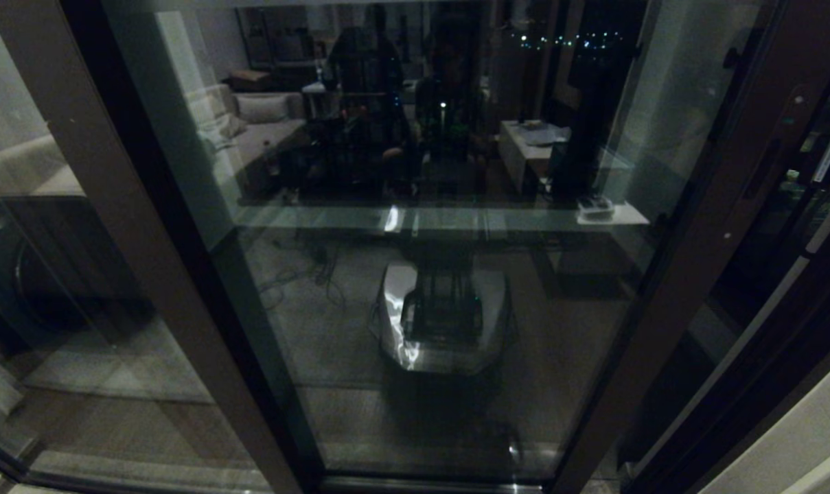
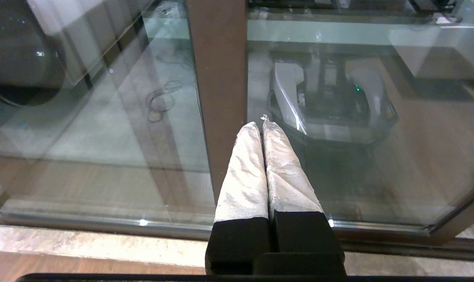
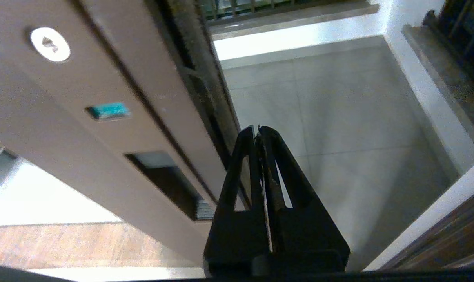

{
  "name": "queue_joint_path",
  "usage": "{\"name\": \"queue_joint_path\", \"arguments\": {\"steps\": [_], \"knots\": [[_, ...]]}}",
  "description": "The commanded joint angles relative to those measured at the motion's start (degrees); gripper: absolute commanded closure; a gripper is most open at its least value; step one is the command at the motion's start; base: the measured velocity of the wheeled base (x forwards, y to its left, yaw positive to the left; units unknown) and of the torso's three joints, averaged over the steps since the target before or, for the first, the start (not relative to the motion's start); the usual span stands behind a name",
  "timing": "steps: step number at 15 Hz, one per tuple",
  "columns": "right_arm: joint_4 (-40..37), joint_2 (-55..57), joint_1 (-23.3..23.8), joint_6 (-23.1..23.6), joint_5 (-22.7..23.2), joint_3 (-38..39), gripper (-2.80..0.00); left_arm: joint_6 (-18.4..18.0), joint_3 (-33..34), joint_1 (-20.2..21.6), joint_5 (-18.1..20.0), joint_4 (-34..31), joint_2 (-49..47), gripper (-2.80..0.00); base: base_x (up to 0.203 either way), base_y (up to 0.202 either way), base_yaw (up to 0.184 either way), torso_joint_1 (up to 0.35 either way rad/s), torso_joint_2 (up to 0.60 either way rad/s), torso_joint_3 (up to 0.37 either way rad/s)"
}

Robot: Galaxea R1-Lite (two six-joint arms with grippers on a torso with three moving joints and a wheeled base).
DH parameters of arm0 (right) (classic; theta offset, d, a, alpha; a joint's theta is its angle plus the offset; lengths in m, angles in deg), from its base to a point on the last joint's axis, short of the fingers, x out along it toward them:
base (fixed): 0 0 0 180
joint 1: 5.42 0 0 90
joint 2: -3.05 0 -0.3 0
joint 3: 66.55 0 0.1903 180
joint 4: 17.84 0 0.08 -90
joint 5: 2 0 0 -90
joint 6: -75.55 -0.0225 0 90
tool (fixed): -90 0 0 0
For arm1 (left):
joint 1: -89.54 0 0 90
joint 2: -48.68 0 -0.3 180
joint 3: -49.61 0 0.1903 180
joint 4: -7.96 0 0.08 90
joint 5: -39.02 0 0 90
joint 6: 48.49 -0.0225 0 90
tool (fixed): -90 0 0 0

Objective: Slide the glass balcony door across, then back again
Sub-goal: Open the slid door

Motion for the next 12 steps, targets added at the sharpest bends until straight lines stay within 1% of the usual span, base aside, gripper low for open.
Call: {"name": "queue_joint_path", "arguments": {"steps": [1,8,9,12], "knots": [[0.1,0.26,-2.76,-0.38,0.3,0.49,0.0,0.0,0.09,0.01,-0.01,0.0,0.01,0.0,0.0,0.0,0.0,0.0,0.0,0.0],[0.03,-1.19,-6.2,-1.72,0.05,1.21,0.0,-0.08,0.09,0.01,-0.01,0.0,0.01,0.0,0.0,0.0,0.0,0.0,0.0,0.0],[0.06,-1.42,-7.27,-1.78,-0.02,1.5,0.0,0.0,0.09,0.01,-0.01,0.0,0.01,0.0,0.0,0.0,0.0,0.0,0.0,0.0],[0.03,-2.04,-8.1,-1.7,-0.13,2.52,0.0,-0.07,0.09,0.01,-0.01,0.0,0.01,0.0,0.0,0.0,0.0,0.0,0.0,0.0]]}}
